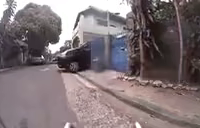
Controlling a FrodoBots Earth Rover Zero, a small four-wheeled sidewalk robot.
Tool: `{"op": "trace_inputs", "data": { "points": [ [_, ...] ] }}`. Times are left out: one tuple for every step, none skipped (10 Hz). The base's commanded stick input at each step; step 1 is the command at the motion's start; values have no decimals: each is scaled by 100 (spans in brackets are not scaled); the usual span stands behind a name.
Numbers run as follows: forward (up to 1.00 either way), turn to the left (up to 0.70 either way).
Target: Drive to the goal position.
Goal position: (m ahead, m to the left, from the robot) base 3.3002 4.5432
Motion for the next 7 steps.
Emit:
{"op": "trace_inputs", "data": {
  "points": [
    [20,0],
    [49,0],
    [70,0],
    [70,0],
    [70,0],
    [70,0],
    [70,0]
  ]
}}
